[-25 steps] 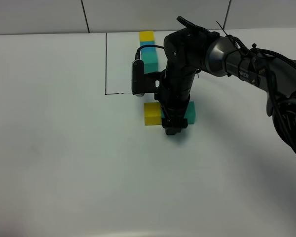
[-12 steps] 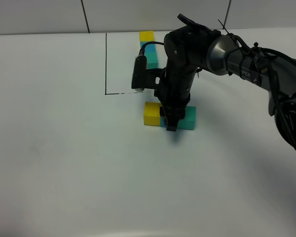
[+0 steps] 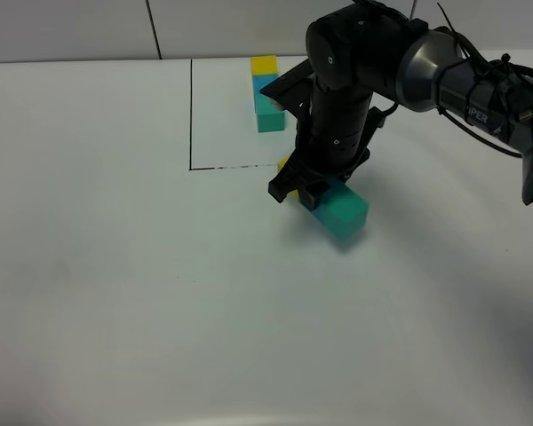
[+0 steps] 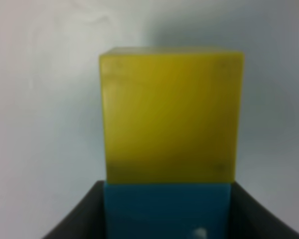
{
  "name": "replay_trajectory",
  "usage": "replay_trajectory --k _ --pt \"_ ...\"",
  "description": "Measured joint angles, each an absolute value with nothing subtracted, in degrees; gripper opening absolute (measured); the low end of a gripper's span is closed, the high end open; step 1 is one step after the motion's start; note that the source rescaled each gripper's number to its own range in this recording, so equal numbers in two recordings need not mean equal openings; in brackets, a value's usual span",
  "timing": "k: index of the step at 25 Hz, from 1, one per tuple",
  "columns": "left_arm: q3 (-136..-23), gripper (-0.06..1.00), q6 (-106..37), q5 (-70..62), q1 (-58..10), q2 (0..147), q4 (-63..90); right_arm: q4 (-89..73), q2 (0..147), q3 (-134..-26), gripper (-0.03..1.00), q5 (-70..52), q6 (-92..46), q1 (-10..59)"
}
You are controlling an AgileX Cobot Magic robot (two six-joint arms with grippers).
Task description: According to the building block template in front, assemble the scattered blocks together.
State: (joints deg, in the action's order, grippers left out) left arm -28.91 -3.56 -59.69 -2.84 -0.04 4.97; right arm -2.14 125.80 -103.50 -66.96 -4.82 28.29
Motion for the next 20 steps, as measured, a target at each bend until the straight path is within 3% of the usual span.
replay_trajectory --k 6,20 --pt "-28.91 0.15 -3.56 -59.69 -2.84 -0.04 4.97 -0.75 125.78 -103.5 0.02 -67.73 15.12 28.45" --pt "-28.91 0.15 -3.56 -59.69 -2.84 -0.04 4.97 1.44 125.78 -97.93 0.02 -61.12 28.7 28.88"
